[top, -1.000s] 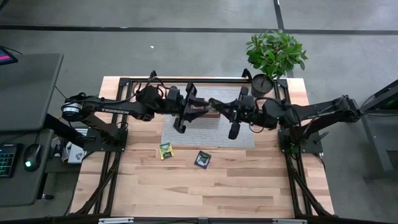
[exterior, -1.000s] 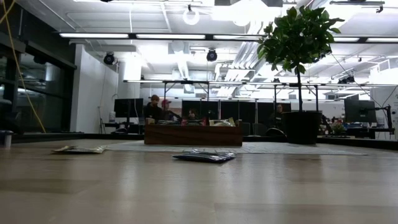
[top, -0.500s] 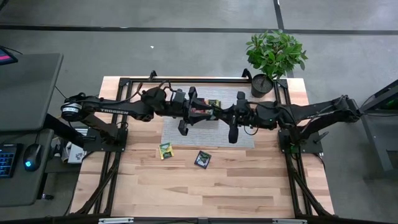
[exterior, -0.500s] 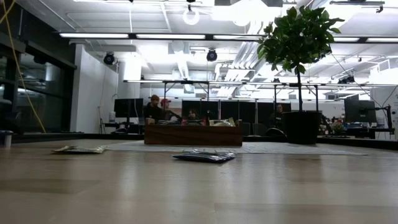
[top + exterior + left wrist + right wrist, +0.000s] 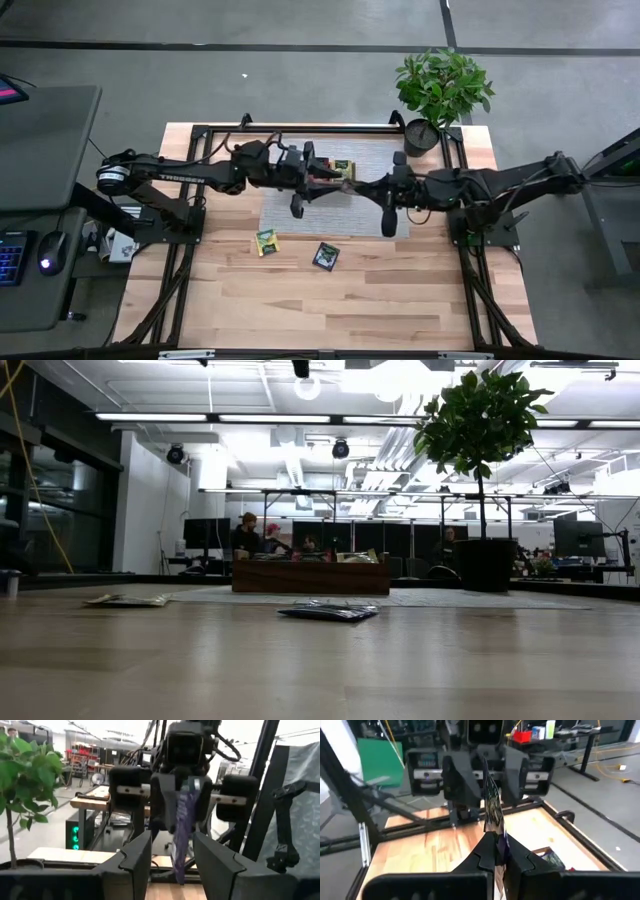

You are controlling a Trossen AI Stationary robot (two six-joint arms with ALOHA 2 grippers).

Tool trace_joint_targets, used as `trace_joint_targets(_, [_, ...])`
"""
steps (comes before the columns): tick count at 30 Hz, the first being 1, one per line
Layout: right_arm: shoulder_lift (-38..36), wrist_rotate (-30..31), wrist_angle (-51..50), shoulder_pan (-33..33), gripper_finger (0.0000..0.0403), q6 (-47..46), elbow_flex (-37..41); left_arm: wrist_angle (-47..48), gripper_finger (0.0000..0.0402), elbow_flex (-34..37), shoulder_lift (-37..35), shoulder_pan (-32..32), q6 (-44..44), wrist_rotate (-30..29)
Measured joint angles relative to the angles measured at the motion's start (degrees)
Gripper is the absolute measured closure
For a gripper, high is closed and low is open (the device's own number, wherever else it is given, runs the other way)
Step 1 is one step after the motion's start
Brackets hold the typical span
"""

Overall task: Pick & Place Tea
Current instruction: Put the violet tea packet into the left side of the brown organizer

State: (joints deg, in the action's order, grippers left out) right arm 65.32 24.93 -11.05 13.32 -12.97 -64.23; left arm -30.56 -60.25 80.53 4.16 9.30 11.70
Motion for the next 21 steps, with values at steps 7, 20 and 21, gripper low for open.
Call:
trace_joint_targets(7, [2.61, -1.47, 0.13, -0.17, 0.0399, -0.09, 0.0, 0.32, 0.0258, -0.08, -0.11, 0.0, 0.4, -0.53])
trace_joint_targets(20, [4.31, -3.06, 0.18, -1.67, 0.0399, -0.52, 0.0, 0.76, 0.027, -0.08, -0.11, 0.0, 0.4, 0.01])
trace_joint_targets(21, [4.31, -3.37, 0.16, -1.76, 0.0399, -0.52, 0.0, 0.77, 0.0277, -0.08, -0.11, 0.0, 0.4, 0.07])
